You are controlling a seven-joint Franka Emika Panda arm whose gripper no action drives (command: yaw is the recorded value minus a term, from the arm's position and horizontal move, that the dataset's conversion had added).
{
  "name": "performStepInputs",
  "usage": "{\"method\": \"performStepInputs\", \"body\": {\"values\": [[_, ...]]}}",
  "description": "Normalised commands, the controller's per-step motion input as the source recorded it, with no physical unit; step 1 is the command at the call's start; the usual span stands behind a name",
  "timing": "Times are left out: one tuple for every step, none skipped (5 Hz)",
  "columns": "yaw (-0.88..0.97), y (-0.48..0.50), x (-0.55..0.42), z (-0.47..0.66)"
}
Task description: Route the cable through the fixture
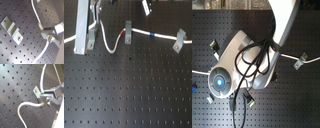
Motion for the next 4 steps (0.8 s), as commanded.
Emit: {"method": "performStepInputs", "body": {"values": [[0.00,-0.031,0.001,0.04],[0.14,-0.701,0.072,0.20],[0.17,-0.759,0.068,0.14],[0.01,-0.143,-0.027,0.01]]}}
